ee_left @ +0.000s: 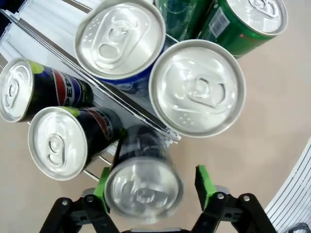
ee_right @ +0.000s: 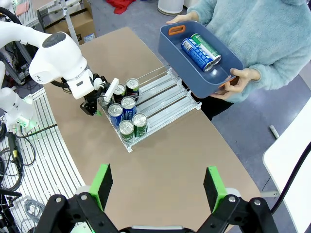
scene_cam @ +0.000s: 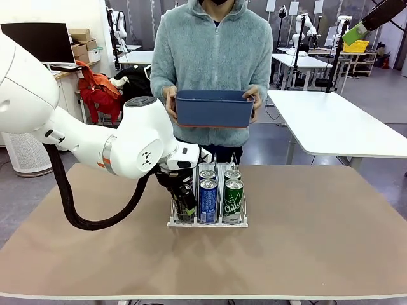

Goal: Fill the beverage cans into the dispenser.
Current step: Place the picked Pepsi coke in the line of the Automatic Can Dispenser with the same cans, then pick up the Sprite handed by the human.

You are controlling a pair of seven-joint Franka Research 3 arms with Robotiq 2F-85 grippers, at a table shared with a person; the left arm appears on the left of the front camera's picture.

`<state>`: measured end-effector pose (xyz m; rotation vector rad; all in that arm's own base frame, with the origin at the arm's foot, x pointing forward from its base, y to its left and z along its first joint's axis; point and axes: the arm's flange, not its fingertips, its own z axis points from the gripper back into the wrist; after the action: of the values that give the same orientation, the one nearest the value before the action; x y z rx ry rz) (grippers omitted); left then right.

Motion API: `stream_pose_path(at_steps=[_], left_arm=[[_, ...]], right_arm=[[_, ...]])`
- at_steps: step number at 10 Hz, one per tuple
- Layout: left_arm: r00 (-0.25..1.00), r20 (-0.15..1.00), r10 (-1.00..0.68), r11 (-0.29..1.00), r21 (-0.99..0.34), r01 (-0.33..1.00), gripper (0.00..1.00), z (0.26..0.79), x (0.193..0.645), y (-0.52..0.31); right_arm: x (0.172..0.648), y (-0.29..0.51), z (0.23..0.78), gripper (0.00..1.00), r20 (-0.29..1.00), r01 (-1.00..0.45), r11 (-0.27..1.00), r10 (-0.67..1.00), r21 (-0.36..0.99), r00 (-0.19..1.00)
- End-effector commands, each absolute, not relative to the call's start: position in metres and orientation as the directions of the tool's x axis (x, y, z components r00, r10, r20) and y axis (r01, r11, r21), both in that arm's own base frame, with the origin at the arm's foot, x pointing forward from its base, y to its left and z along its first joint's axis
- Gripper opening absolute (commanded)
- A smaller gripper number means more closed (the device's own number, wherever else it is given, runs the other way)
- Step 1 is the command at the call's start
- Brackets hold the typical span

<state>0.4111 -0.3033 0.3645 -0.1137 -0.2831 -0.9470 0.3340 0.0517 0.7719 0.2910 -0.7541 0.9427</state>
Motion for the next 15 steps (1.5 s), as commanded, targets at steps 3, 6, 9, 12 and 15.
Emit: stream_pose_path(at_steps=[3, 6, 9, 12, 15], left_arm=[[0.574, 0.268, -0.774, 0.596, 0.004, 0.803, 1.0, 0.392, 0.39, -0.297], [0.592, 0.281, -0.756, 0.624, 0.036, 0.78, 1.0, 0.412, 0.374, -0.292], [0.601, 0.305, -0.739, 0.652, 0.095, 0.752, 1.0, 0.436, 0.363, -0.287], [0.581, 0.296, -0.758, 0.62, 0.05, 0.783, 1.0, 0.425, 0.377, -0.291], [0.581, 0.296, -0.758, 0.62, 0.05, 0.783, 1.0, 0.425, 0.377, -0.291]], right_arm=[[0.335, 0.052, 0.771, 1.0, 0.699, -0.811, 0.577, 0.619, -0.094, 0.359], [0.335, 0.052, 0.771, 1.0, 0.699, -0.811, 0.577, 0.619, -0.094, 0.359], [0.335, 0.052, 0.771, 1.0, 0.699, -0.811, 0.577, 0.619, -0.094, 0.359], [0.335, 0.052, 0.771, 1.0, 0.699, -0.811, 0.577, 0.619, -0.094, 0.359], [0.335, 0.052, 0.771, 1.0, 0.699, -0.811, 0.577, 0.619, -0.094, 0.359]])
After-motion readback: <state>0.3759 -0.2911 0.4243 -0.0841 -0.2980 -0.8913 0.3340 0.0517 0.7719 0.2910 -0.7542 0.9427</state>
